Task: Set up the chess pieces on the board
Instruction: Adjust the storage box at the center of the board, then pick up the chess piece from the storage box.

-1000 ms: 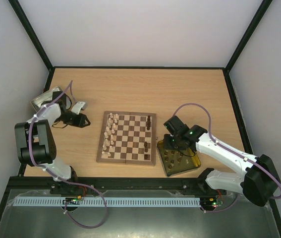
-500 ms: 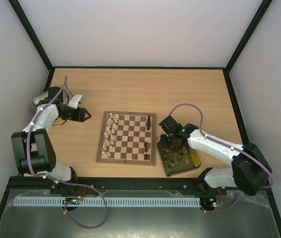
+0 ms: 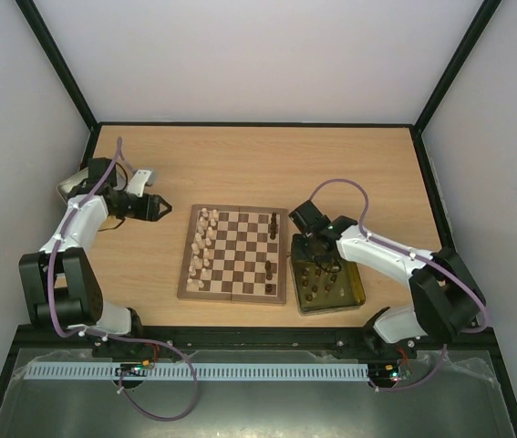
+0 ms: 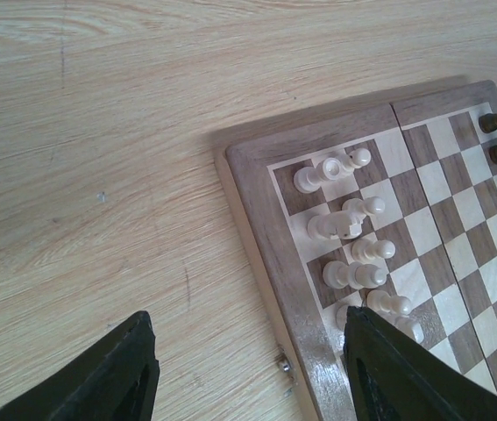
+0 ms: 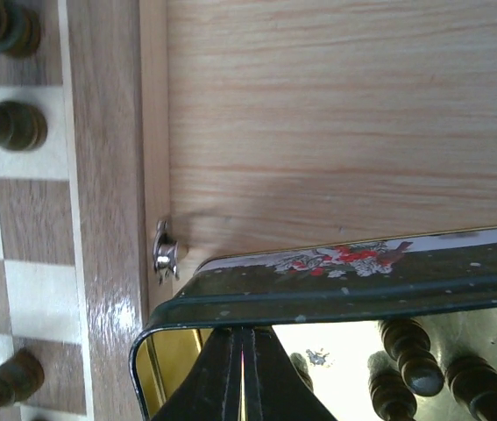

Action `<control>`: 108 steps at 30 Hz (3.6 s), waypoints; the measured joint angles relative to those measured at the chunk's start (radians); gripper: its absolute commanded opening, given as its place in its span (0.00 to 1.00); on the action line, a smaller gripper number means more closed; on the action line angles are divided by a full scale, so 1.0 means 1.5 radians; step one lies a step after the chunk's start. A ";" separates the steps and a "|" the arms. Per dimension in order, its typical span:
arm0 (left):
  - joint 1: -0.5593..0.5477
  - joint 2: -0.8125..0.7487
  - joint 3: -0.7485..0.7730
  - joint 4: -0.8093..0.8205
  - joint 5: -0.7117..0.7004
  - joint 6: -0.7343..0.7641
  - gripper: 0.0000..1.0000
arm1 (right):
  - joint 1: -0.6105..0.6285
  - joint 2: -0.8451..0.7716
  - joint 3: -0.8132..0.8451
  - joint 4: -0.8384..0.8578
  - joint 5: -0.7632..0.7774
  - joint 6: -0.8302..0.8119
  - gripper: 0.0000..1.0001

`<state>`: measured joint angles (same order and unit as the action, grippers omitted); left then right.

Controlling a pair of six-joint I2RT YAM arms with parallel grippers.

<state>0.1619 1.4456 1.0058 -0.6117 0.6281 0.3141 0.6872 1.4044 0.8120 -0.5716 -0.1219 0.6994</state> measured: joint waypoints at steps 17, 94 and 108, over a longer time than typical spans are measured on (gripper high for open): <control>-0.007 0.000 -0.017 0.013 0.007 -0.008 0.60 | -0.044 0.006 0.033 0.013 0.022 -0.015 0.26; -0.019 -0.028 -0.029 0.020 0.043 -0.005 0.62 | -0.224 -0.142 -0.031 -0.126 0.033 -0.016 0.02; -0.019 -0.023 -0.029 0.020 0.042 -0.006 0.62 | -0.024 -0.074 0.166 -0.154 0.054 0.033 0.02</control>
<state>0.1329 1.4117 0.9619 -0.5816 0.6914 0.3058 0.6514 1.2934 1.0603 -0.8021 -0.0406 0.7483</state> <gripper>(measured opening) 0.621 0.092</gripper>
